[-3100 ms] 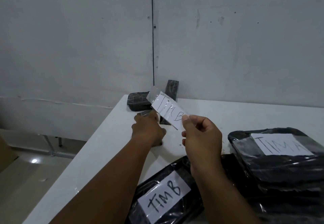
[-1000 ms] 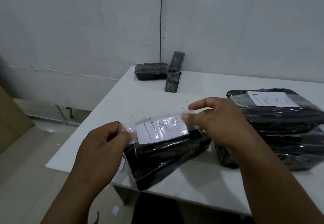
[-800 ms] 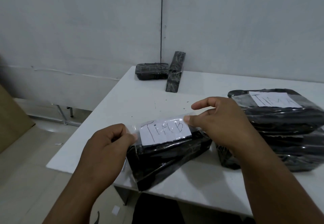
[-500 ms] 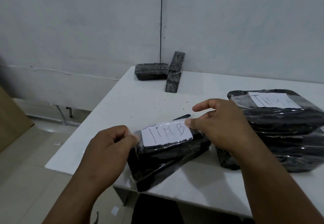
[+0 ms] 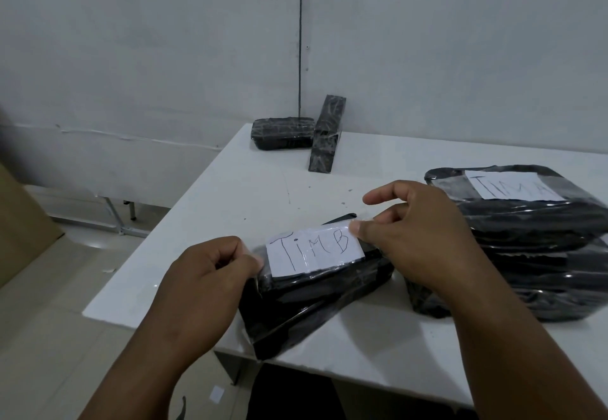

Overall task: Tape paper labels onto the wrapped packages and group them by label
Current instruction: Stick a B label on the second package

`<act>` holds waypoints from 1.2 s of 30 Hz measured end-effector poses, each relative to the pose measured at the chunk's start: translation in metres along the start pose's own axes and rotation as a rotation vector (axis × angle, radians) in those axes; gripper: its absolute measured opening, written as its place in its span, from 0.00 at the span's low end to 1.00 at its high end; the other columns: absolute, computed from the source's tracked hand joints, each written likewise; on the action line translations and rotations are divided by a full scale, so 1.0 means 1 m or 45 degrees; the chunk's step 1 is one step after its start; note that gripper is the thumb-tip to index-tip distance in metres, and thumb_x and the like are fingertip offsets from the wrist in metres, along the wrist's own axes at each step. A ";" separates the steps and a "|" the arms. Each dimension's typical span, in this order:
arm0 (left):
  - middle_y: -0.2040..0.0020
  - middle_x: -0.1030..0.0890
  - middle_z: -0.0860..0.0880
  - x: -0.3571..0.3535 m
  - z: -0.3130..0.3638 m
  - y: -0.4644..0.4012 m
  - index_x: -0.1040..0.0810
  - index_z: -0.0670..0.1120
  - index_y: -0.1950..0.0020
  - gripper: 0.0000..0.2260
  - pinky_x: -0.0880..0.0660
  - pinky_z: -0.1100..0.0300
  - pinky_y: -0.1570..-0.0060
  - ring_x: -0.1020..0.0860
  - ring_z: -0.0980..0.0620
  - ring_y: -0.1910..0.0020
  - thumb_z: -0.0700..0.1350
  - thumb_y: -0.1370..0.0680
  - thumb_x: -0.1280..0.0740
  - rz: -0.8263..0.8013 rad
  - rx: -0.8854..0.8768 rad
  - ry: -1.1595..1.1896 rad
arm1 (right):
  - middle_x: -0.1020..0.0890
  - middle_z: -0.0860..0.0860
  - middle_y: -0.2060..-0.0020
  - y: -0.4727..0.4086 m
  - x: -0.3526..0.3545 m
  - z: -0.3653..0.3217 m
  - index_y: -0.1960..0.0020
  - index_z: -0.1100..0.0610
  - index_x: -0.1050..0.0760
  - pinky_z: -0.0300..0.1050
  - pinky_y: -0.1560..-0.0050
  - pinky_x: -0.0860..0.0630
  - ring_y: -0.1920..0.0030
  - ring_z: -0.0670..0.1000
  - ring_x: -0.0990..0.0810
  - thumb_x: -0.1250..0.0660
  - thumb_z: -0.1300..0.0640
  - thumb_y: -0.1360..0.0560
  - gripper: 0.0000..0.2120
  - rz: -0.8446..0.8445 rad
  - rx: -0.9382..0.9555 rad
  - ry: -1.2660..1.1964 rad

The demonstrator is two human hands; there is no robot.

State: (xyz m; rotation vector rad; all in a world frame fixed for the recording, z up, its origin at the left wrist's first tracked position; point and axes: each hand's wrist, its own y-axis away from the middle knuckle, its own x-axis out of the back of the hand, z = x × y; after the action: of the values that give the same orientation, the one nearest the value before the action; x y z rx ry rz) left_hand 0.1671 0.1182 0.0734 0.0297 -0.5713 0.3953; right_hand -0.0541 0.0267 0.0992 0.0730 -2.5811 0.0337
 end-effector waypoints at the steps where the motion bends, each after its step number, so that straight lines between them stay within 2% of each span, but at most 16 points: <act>1: 0.70 0.31 0.44 0.000 0.000 0.000 0.30 0.40 0.66 0.14 0.36 0.56 0.64 0.34 0.56 0.72 0.44 0.24 0.32 -0.001 -0.004 -0.001 | 0.14 0.48 0.64 0.000 0.000 0.000 0.50 0.45 0.20 0.37 0.65 0.27 0.65 0.43 0.16 0.20 0.52 0.30 0.13 0.001 0.003 0.002; 3: 0.68 0.29 0.41 0.000 0.000 0.000 0.30 0.39 0.65 0.14 0.36 0.56 0.64 0.34 0.55 0.71 0.44 0.23 0.31 -0.018 -0.006 0.004 | 0.15 0.48 0.64 0.000 0.000 0.002 0.50 0.45 0.20 0.37 0.64 0.27 0.64 0.43 0.16 0.20 0.51 0.30 0.13 0.002 0.006 0.009; 7: 0.69 0.29 0.42 -0.001 0.000 0.001 0.30 0.39 0.64 0.17 0.35 0.55 0.63 0.33 0.54 0.70 0.52 0.27 0.32 -0.066 0.007 0.041 | 0.16 0.47 0.65 0.001 -0.002 0.006 0.50 0.45 0.20 0.37 0.63 0.27 0.63 0.43 0.17 0.20 0.52 0.30 0.12 0.007 0.013 0.013; 12: 0.71 0.32 0.50 -0.002 -0.002 0.000 0.32 0.42 0.67 0.16 0.36 0.56 0.64 0.35 0.55 0.71 0.44 0.23 0.31 -0.059 0.028 0.025 | 0.16 0.47 0.64 0.000 -0.004 0.007 0.50 0.45 0.20 0.36 0.64 0.26 0.64 0.43 0.17 0.20 0.52 0.30 0.12 0.014 0.020 0.016; 15: 0.71 0.31 0.50 -0.001 -0.005 0.001 0.31 0.43 0.67 0.17 0.35 0.56 0.63 0.33 0.55 0.70 0.52 0.25 0.31 -0.111 0.033 0.048 | 0.16 0.47 0.65 0.001 -0.004 0.009 0.51 0.46 0.20 0.36 0.64 0.26 0.65 0.42 0.17 0.19 0.51 0.31 0.13 0.024 0.018 0.017; 20: 0.68 0.28 0.47 0.003 -0.008 0.002 0.27 0.43 0.65 0.19 0.33 0.55 0.60 0.31 0.53 0.67 0.58 0.28 0.33 -0.192 0.072 0.110 | 0.15 0.47 0.64 0.001 -0.005 0.011 0.52 0.45 0.20 0.34 0.67 0.27 0.66 0.41 0.17 0.18 0.50 0.32 0.14 0.043 0.024 0.025; 22: 0.68 0.27 0.46 0.003 -0.009 0.003 0.26 0.43 0.65 0.19 0.32 0.55 0.59 0.30 0.53 0.67 0.55 0.23 0.30 -0.193 0.090 0.113 | 0.15 0.46 0.65 0.002 -0.005 0.011 0.52 0.45 0.20 0.34 0.66 0.27 0.66 0.41 0.17 0.18 0.50 0.32 0.14 0.047 0.027 0.025; 25: 0.70 0.25 0.50 0.003 -0.013 0.004 0.22 0.45 0.66 0.16 0.32 0.57 0.62 0.30 0.55 0.70 0.53 0.22 0.30 -0.162 0.109 0.094 | 0.15 0.45 0.65 0.003 -0.006 0.011 0.51 0.45 0.20 0.34 0.65 0.27 0.65 0.40 0.17 0.18 0.50 0.33 0.14 0.052 0.030 0.017; 27: 0.68 0.22 0.51 0.003 -0.015 0.004 0.21 0.47 0.64 0.14 0.32 0.57 0.63 0.29 0.57 0.72 0.54 0.24 0.28 -0.148 0.121 0.127 | 0.15 0.45 0.65 0.003 -0.006 0.012 0.51 0.45 0.20 0.34 0.65 0.27 0.65 0.39 0.17 0.17 0.50 0.33 0.15 0.065 0.031 0.007; 31: 0.60 0.17 0.50 0.004 -0.021 0.002 0.21 0.54 0.53 0.14 0.29 0.55 0.61 0.22 0.53 0.65 0.60 0.30 0.23 -0.068 0.178 0.217 | 0.14 0.42 0.66 0.005 -0.008 0.013 0.50 0.44 0.21 0.34 0.65 0.27 0.65 0.38 0.17 0.17 0.51 0.33 0.17 0.097 0.045 -0.019; 33: 0.58 0.17 0.50 0.004 -0.022 0.002 0.23 0.58 0.48 0.16 0.28 0.55 0.61 0.22 0.52 0.65 0.57 0.31 0.21 -0.033 0.161 0.248 | 0.14 0.41 0.66 0.007 -0.009 0.014 0.50 0.45 0.21 0.35 0.64 0.27 0.65 0.37 0.17 0.17 0.51 0.33 0.17 0.106 0.056 -0.017; 36: 0.56 0.18 0.54 0.005 -0.019 0.005 0.21 0.61 0.47 0.15 0.27 0.57 0.62 0.22 0.50 0.64 0.52 0.30 0.21 0.000 0.074 0.190 | 0.14 0.39 0.66 0.008 -0.011 0.015 0.51 0.45 0.20 0.36 0.63 0.26 0.64 0.38 0.17 0.17 0.51 0.34 0.16 0.137 0.067 -0.023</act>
State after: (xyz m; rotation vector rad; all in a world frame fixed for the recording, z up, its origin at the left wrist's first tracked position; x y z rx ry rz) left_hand 0.1791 0.1275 0.0601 0.0556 -0.4128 0.4106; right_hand -0.0534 0.0345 0.0808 -0.0460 -2.5997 0.1410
